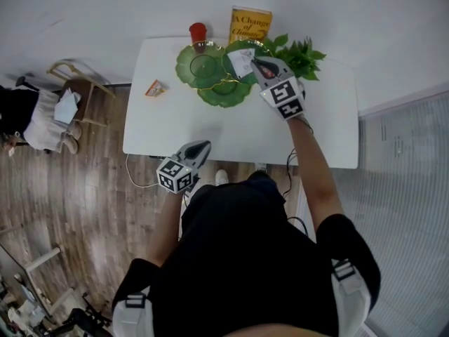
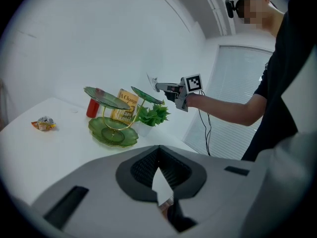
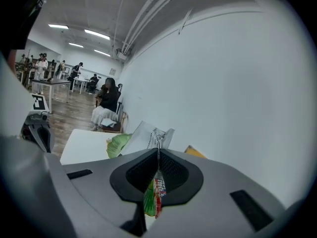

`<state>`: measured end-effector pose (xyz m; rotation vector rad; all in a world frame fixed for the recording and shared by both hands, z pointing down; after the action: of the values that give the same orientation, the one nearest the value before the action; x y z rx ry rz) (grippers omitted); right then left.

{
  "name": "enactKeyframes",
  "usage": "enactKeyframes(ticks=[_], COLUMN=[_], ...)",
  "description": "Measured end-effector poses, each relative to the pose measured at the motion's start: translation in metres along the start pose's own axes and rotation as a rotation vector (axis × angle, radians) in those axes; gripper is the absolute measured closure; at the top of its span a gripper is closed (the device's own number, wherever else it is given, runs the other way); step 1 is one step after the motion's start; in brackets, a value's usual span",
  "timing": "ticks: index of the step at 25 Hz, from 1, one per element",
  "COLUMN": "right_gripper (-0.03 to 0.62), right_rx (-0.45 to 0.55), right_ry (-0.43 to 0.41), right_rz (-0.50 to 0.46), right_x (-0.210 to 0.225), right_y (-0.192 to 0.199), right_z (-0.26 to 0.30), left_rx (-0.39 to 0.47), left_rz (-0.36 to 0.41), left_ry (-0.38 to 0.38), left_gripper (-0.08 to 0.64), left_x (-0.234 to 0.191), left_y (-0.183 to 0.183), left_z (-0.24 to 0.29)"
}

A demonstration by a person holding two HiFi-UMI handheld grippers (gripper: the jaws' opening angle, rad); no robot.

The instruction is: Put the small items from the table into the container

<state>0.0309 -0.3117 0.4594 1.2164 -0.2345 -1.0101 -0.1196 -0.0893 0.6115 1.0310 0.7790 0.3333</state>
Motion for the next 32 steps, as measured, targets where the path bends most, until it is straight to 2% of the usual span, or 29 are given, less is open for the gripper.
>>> enactKeyframes(ticks=[7, 11, 24, 30, 32], right_gripper=[0.561, 0.560, 0.520, 0.522, 0.545], right_rx=[-0.143, -0.166, -0.140, -0.046, -0.010], right_ry=[-0.020, -0.030, -0.031, 0.016, 0.013], right_rz=[-0.031, -0.049, -0.047, -0.062, -0.037], right_x=[-0.004, -0.004, -0.005, -0.002, -0.005], right_y=[0.032, 0.036, 0.033, 0.013, 0.010], right_z=[0.022, 0.026, 0.028, 0.008, -0.003], left_rx=[0.005, 0.005, 0.011, 0.025, 0.031], left_rz=[-0.014, -0.021, -0.023, -0.006, 0.002], left_ry=[-0.019, -0.024, -0.024, -0.024, -0.021], left_gripper=[0.558, 0.558, 0.558, 0.558, 0.558], left_x=[-0.009, -0.012, -0.010, -0.010, -0.009], left_y=[0.001, 0.002, 0.000, -0.008, -0.013], left_z=[-0.005, -0.006, -0.001, 0.001, 0.002])
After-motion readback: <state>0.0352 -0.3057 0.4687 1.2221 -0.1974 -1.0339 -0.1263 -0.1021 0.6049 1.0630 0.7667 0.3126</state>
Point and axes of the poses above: the fingertips, and each gripper's own axes: z forward along the fingers, x to its right, y out of its underside, the point moved 3 cm from there along -z, backward along the fingers, and after that the axes turned 4 degrees about -y, right-handed, at the moved point
